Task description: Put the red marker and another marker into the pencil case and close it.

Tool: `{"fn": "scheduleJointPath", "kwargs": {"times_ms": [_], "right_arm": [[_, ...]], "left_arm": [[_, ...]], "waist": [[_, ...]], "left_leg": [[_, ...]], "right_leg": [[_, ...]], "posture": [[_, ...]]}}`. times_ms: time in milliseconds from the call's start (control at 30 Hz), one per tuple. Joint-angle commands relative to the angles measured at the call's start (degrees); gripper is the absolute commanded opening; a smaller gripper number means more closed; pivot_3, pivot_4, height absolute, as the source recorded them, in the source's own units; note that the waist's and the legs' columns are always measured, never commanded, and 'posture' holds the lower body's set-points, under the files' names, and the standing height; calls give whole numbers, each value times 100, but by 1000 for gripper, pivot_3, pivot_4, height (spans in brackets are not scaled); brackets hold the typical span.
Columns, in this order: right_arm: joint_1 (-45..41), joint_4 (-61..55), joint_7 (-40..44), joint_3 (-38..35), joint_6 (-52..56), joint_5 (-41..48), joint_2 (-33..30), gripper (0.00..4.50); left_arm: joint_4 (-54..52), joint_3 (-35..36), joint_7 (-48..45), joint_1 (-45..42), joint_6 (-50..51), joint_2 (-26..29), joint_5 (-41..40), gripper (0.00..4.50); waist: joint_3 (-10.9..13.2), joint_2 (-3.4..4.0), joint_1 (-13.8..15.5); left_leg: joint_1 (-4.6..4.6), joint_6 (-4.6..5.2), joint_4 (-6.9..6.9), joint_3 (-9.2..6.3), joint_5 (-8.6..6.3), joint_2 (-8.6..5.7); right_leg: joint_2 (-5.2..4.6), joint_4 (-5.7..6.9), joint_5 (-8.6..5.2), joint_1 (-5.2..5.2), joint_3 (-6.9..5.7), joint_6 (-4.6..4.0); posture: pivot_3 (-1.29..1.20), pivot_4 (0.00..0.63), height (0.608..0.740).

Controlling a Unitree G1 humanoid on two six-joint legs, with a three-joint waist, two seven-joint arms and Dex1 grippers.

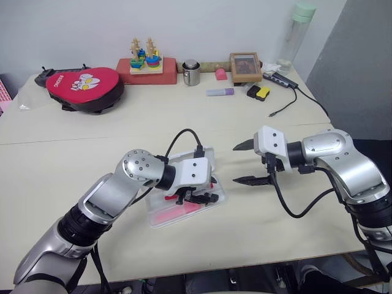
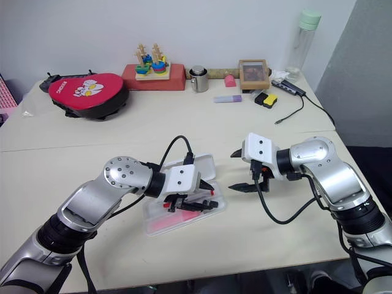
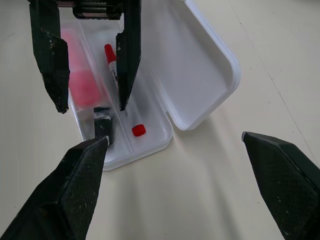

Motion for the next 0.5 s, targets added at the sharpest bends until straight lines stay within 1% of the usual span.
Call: {"fn": "scheduleJointPath", "kwargs": {"times_ms": [33,100,133,200,367,433,500], "right_arm": [[-32,-219,-21,-183,-44,45,-48,4500],[-28,-216,-14,-182,-52,43,-55,4500],[-24,-213,-9,-181,-60,40,-60,4500],[-21,-208,-6,-184,-66,36,-66,4500],[-19,-209,1,-190,-63,36,-77,4500],[-10,-211,10,-191,-68,33,-90,4500],[-2,-206,33,-185,-89,23,-113,4500]], "left_arm": [[-214,226,47,-125,62,-23,-74,3410],[-255,250,67,-141,60,-18,-84,3843],[-283,265,80,-152,47,-15,-85,3980],[-345,358,119,-201,101,-37,-159,4457],[-575,854,104,-303,502,-36,-704,4489],[-720,1174,36,-253,759,87,-1040,4489],[-847,1648,-33,-192,1017,225,-1487,4489]], "waist": [[0,0,0],[0,0,0],[0,0,0],[0,0,0],[0,0,-3],[0,0,-11],[0,0,-20]], "left_leg": [[0,0,0,0,0,0],[0,0,2,0,0,0],[0,0,2,0,0,0],[0,0,2,0,0,0],[-2,0,6,-1,0,0],[-1,0,6,0,0,0],[-1,0,6,-1,0,0]], "right_leg": [[0,0,0,0,0,0],[0,0,0,1,0,0],[0,0,0,1,0,0],[0,0,0,1,0,0],[0,1,1,1,-1,1],[0,1,1,2,0,1],[0,1,1,1,0,1]], "posture": [[0,150,740],[0,150,740],[0,150,740],[0,150,740],[0,150,740],[0,150,740],[0,150,740]]}}
